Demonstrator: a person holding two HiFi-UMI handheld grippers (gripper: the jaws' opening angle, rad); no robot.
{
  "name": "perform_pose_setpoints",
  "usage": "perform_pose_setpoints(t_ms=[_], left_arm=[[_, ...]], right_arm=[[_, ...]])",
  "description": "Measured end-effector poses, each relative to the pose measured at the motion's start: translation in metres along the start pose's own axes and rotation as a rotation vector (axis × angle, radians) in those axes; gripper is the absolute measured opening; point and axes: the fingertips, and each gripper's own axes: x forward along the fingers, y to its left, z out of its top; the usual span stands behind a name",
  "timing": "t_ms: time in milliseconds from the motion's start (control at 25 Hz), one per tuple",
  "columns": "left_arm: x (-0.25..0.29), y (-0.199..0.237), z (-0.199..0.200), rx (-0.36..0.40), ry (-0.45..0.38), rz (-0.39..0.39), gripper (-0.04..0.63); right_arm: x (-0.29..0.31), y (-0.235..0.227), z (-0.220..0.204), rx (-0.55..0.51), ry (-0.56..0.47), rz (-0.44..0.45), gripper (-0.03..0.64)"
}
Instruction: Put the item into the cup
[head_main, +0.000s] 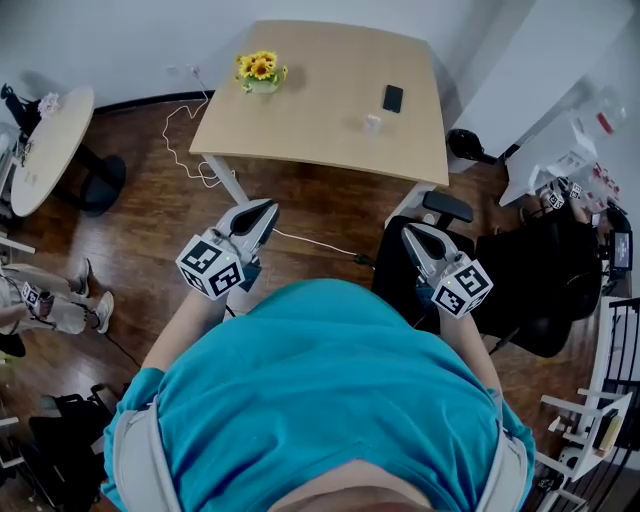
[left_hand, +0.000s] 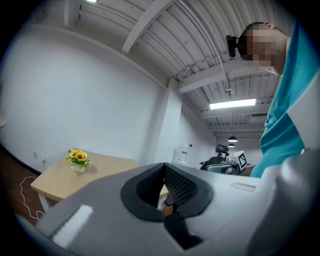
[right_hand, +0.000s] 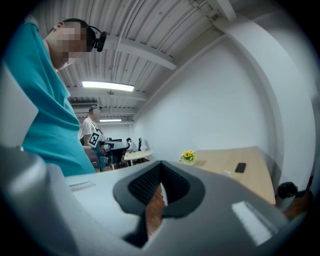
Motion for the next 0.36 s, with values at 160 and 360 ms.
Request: perform_pose_setpoints(t_ms=[160, 360], left_arm=[[0.0014, -0.0004, -0.0005, -0.003, -0.001, -0.009, 0.002], [0.0008, 0.0027, 0.0002, -0.005, -0.006, -0.005, 0.002]], right_arm=[[0.0001, -0.0001, -0.0002, -0.005, 0.006, -0.005, 0.0], [0.0029, -0.0011, -0.0004, -0.009, 0.006, 0.001, 0.0]])
